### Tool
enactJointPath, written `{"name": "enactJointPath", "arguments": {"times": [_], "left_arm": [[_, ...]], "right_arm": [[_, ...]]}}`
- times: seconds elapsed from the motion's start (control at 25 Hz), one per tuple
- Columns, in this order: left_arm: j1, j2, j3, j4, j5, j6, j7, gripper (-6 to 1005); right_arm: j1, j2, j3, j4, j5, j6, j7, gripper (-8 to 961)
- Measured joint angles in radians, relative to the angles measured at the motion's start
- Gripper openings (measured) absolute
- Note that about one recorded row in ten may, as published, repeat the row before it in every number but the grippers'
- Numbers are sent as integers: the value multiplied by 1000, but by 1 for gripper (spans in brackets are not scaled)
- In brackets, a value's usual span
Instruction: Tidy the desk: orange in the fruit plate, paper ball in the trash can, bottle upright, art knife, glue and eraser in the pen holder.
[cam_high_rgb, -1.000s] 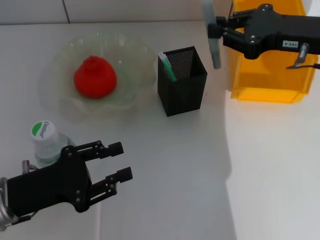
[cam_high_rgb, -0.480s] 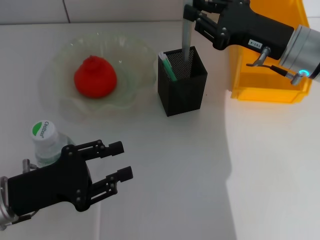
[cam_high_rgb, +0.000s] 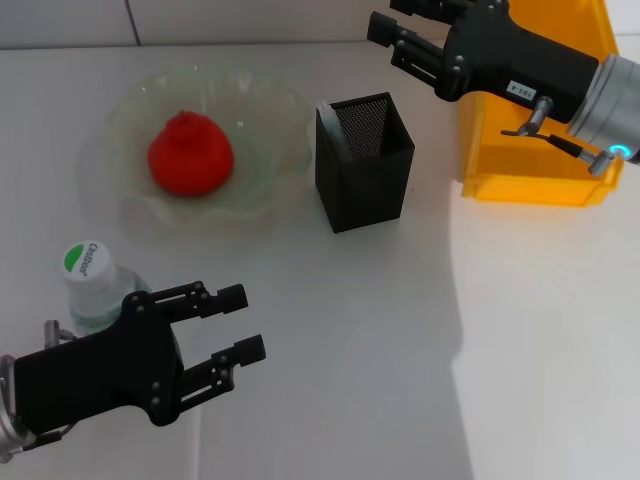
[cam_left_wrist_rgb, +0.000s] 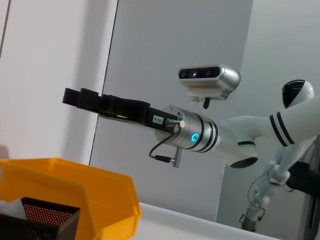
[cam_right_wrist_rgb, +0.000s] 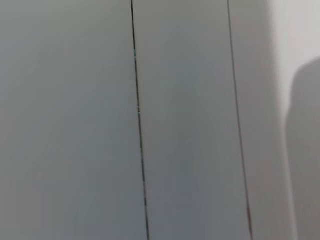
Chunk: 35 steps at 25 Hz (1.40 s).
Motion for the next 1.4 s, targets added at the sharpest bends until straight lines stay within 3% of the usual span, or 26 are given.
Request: {"name": "enactJointPath", "arguments": {"times": [0.12, 0.16, 0.36, 0.64, 0.84, 1.2, 1.28, 1.4], "left_arm": [[1, 1, 2, 0, 3, 13, -1, 529], [4, 2, 3, 0, 6, 20, -4, 529], [25, 8, 2, 0, 7, 44, -10, 529], [41, 14, 25, 0, 22, 78, -12, 530], [47, 14, 51, 0, 30, 89, -13, 530], [43, 6, 43, 0, 37, 73, -36, 530], [43, 6, 43, 0, 37, 73, -37, 722], [44, 6, 42, 0, 37, 73, -37, 740]], "right_arm": [[-45, -5, 0, -99, -65, -84, 119, 466], [-85, -6, 0, -189, -145, -157, 214, 473], [-139, -3, 0, -267, -332, -313, 288, 509], [-152, 0, -3, -172, -513, -401, 238, 558], [-158, -3, -3, -81, -546, -401, 170, 676], [-147, 0, -14, -58, -575, -393, 148, 676], [-145, 0, -14, -58, -575, -393, 147, 676], [-143, 0, -14, -59, -575, -393, 147, 676]]}}
